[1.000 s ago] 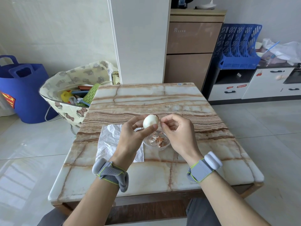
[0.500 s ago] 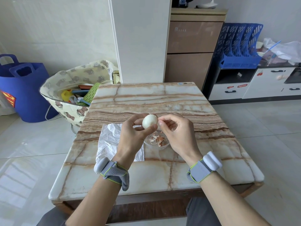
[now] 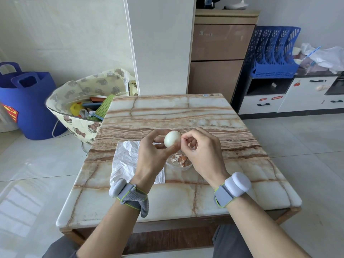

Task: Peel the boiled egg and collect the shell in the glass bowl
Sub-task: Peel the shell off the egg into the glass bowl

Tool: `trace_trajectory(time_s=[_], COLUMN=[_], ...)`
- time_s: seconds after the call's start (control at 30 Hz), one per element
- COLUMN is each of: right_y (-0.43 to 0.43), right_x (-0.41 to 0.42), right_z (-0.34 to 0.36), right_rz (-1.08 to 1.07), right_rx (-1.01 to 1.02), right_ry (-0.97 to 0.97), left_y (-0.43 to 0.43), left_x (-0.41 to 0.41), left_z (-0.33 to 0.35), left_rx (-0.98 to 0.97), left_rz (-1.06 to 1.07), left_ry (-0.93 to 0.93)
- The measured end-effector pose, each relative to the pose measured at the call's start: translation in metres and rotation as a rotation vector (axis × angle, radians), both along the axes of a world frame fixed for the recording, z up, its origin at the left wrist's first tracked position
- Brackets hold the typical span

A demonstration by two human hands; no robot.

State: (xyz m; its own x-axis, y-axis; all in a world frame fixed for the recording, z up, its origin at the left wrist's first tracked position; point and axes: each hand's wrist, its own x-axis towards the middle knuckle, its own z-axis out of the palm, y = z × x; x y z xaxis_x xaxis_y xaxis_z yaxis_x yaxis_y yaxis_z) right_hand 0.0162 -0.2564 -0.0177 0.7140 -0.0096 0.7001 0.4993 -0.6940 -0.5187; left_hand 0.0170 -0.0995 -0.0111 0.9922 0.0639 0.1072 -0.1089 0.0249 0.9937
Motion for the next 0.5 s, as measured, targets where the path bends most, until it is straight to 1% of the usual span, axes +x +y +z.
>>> trace_trajectory(time_s=[0.5], right_y=[-0.0007], right_x=[0.0031], right_z=[-0.0016], right_rz=[0.046], right_rx=[0.103], right_ry=[0.061], left_y=[0.0023], left_x=[-0.0027], left_z=[0.0025], left_rx=[-0.035], left_rz=[-0.045], left_ry=[-0.001])
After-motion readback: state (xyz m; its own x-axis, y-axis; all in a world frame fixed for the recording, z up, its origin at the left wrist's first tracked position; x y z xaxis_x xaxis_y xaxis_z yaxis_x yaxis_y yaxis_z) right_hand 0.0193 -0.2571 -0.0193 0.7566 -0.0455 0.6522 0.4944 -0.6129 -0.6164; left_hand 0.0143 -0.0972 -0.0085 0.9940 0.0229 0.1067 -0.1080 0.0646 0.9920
